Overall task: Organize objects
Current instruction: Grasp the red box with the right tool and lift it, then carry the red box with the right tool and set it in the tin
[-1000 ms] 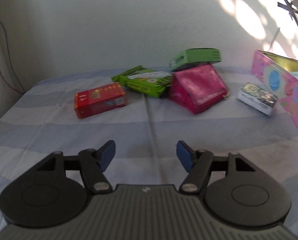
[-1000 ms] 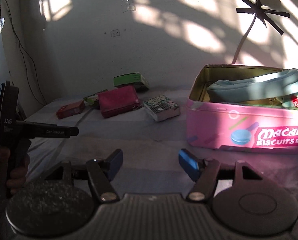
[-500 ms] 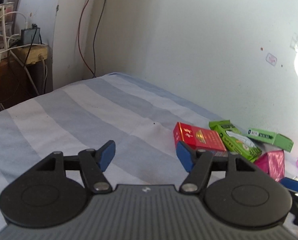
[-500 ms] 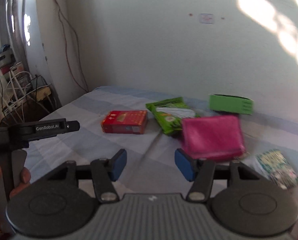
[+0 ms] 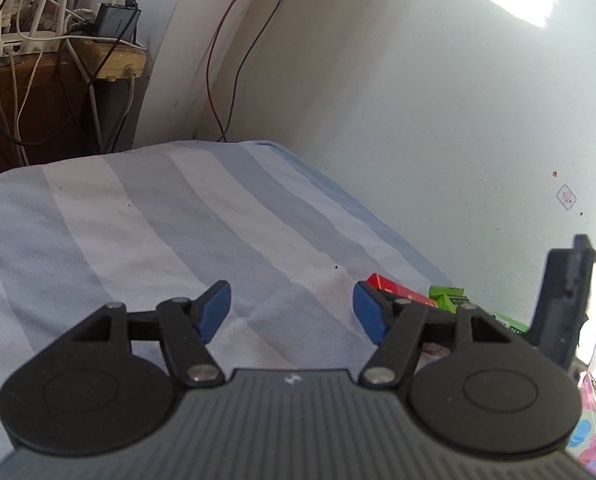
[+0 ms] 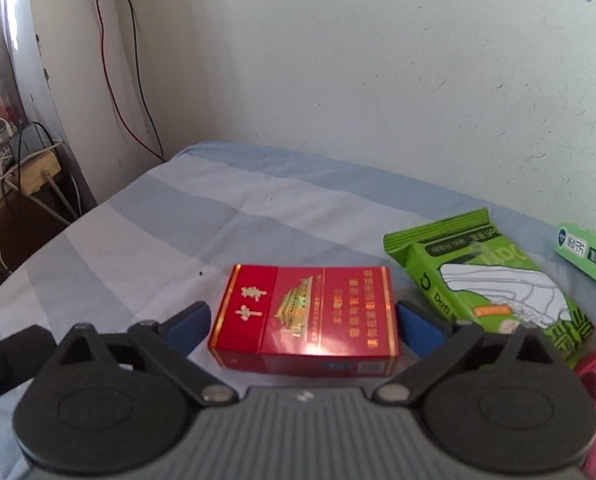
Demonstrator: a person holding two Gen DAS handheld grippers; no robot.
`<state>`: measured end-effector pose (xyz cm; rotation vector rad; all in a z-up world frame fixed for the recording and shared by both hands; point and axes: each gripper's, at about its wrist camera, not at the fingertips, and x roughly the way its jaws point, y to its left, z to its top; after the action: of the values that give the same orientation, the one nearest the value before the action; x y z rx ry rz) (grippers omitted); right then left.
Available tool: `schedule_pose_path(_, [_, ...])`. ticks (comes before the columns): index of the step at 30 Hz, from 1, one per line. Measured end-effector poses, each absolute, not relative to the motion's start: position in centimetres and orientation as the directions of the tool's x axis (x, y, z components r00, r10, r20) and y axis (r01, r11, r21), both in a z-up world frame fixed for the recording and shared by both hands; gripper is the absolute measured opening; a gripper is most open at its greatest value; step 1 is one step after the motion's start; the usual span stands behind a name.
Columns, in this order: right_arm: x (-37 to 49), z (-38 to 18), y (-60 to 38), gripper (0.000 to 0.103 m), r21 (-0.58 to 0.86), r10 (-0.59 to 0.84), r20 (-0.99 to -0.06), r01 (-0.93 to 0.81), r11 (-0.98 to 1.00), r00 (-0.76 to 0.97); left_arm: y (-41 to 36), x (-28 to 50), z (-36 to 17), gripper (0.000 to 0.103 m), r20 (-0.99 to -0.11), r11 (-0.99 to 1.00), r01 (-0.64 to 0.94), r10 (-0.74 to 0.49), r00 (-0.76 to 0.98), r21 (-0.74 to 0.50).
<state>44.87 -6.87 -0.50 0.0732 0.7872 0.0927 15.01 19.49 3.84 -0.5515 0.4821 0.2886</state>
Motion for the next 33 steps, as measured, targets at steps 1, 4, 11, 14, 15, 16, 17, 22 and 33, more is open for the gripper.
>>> schedule_pose_path(1, [45.1, -0.9, -6.6, 0.097, 0.077, 0.087, -0.703, -0.046, 0.996, 0.705, 19.5, 15.1, 3.8, 0.069, -0.511, 0.820, -0.382, 0.130, 0.850, -0.427])
schedule_pose_path(4, [44.1, -0.8, -7.0, 0.094, 0.073, 0.086, -0.700, -0.049, 0.996, 0.709, 19.8, 15.2, 3.5, 0.069, -0.516, 0.815, -0.388, 0.130, 0.846, -0.431])
schedule_pose_path(11, [33.2, -0.4, -9.8, 0.094, 0.041, 0.138, -0.693, -0.153, 0.987, 0.708, 18.4, 16.3, 3.0, 0.069, -0.541, 0.865, -0.285, 0.019, 0.841, -0.412])
schedule_pose_path(14, [26.0, -0.3, -12.8, 0.094, 0.046, 0.086, -0.687, -0.075, 0.996, 0.721, 15.4, 16.8, 2.9, 0.069, -0.536, 0.924, -0.105, -0.119, 0.836, -0.368])
schedule_pose_path(15, [24.0, -0.2, -13.9, 0.094, 0.051, 0.057, -0.683, -0.030, 0.998, 0.728, 14.3, 16.9, 2.8, 0.069, -0.537, 0.934, -0.034, -0.175, 0.825, -0.356])
schedule_pose_path(16, [21.5, -0.1, -15.4, 0.094, 0.055, 0.012, -0.680, 0.034, 0.998, 0.734, 13.1, 16.8, 2.7, 0.069, -0.537, 0.939, 0.033, -0.224, 0.813, -0.341])
schedule_pose_path(17, [18.6, 0.1, -17.2, 0.094, 0.054, -0.052, -0.671, 0.118, 0.992, 0.740, 11.8, 16.6, 2.6, 0.069, -0.535, 0.941, 0.099, -0.267, 0.802, -0.322])
schedule_pose_path(22, [8.9, 0.1, -23.9, 0.095, 0.033, -0.311, -0.658, 0.439, 0.898, 0.686, 4.1, 15.0, 2.7, 0.069, -0.538, 0.889, 0.365, -0.457, 0.708, -0.276])
schedule_pose_path(33, [0.1, -0.3, -28.0, 0.103, 0.122, -0.253, -0.615, 0.407, 0.905, 0.747, -10.1, 9.5, 2.2, 0.068, -0.633, 0.670, 0.619, -0.698, 0.336, -0.411])
